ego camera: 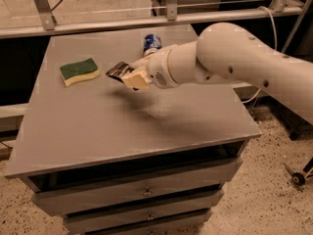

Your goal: Move rxbar chocolate near sponge

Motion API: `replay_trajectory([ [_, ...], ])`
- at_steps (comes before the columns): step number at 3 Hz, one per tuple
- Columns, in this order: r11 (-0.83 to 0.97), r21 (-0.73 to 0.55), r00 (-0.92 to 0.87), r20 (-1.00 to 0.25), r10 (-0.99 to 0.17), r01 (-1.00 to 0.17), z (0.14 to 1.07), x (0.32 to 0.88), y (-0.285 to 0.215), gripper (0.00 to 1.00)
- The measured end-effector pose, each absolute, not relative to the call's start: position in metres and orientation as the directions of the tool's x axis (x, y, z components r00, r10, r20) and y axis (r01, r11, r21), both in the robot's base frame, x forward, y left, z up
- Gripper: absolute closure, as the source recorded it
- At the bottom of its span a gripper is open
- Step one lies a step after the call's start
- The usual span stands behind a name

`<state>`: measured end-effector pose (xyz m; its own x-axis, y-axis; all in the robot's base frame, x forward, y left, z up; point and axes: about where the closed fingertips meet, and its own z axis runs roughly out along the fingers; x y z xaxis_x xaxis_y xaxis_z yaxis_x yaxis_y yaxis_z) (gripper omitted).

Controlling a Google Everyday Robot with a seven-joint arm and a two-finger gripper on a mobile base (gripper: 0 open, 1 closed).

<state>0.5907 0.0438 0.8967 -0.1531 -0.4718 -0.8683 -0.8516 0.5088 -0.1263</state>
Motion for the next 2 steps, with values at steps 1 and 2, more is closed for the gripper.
replay_trajectory([
  [1, 0.478, -0.117, -0.13, -0.882, -0.453, -0.87, 0.9, 0.607, 0.059, 1.0],
  [2, 0.458, -0.08, -0.151, -0.882, -0.446, -0.885, 0.878, 0.622, 0.078, 1.0],
])
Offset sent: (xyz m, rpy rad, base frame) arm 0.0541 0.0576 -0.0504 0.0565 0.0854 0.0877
